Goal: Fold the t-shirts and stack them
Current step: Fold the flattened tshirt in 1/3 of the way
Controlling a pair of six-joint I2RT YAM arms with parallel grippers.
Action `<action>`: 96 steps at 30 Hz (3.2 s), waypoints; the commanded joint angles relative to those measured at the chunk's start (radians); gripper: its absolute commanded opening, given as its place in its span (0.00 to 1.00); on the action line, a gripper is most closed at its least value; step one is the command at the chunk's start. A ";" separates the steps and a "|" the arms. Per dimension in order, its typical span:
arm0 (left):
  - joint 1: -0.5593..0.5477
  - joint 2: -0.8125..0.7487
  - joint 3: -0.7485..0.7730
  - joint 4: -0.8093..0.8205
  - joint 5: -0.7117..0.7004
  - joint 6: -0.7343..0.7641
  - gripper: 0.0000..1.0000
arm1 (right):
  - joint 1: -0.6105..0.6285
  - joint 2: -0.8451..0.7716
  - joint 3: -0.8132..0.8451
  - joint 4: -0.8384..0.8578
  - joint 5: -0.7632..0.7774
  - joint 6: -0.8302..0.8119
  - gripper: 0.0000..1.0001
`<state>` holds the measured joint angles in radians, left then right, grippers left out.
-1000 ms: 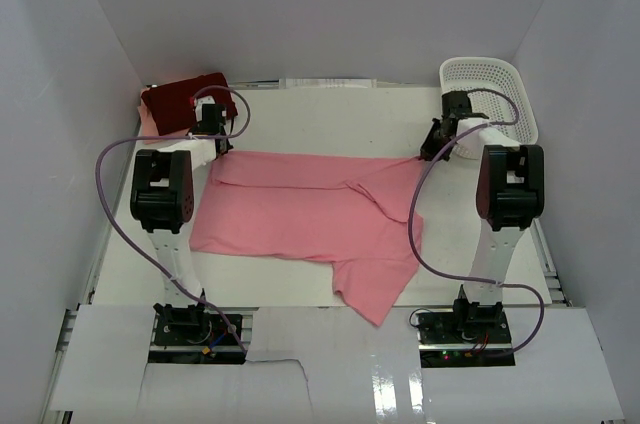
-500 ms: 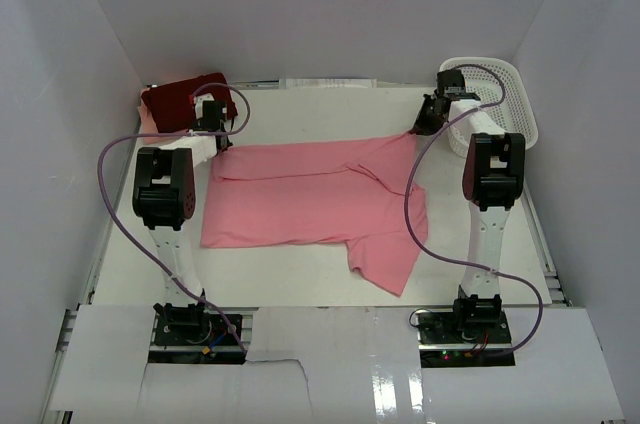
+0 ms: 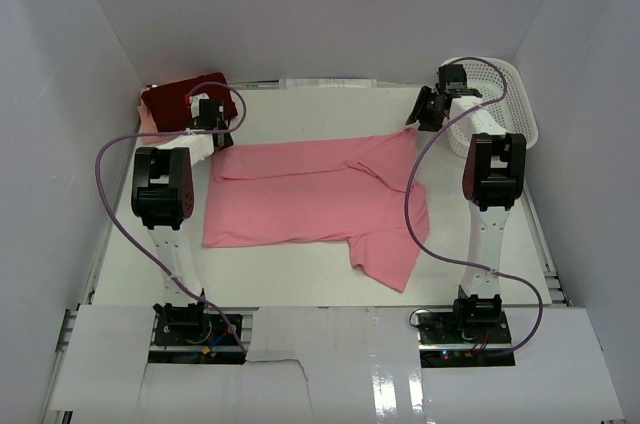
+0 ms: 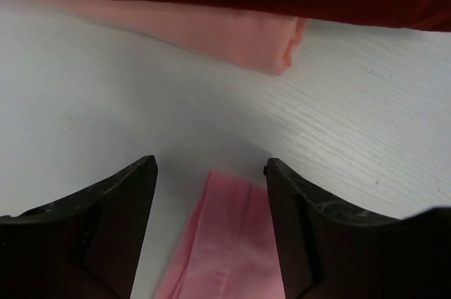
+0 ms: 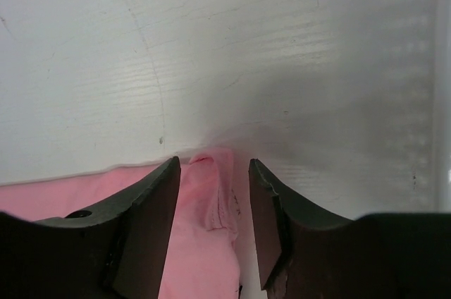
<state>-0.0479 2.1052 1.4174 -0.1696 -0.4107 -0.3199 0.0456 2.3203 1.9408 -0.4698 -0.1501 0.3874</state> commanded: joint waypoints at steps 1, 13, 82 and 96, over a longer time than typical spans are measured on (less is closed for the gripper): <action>0.011 -0.010 0.020 -0.088 -0.025 -0.002 0.75 | -0.007 -0.076 -0.005 0.030 0.035 -0.024 0.50; -0.004 -0.329 -0.012 -0.206 0.015 -0.047 0.79 | 0.077 -0.571 -0.443 -0.024 0.057 -0.131 0.48; -0.443 0.128 0.190 0.027 0.819 -0.347 0.70 | 0.346 -0.464 -0.786 0.341 0.195 0.148 0.48; -0.443 0.125 0.161 0.030 0.823 -0.343 0.70 | 0.346 -0.412 -0.701 0.346 0.216 0.111 0.47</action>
<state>-0.4847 2.2627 1.6093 -0.0891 0.4191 -0.6865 0.3931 1.9034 1.1923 -0.1322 0.0357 0.5251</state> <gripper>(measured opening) 0.698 0.472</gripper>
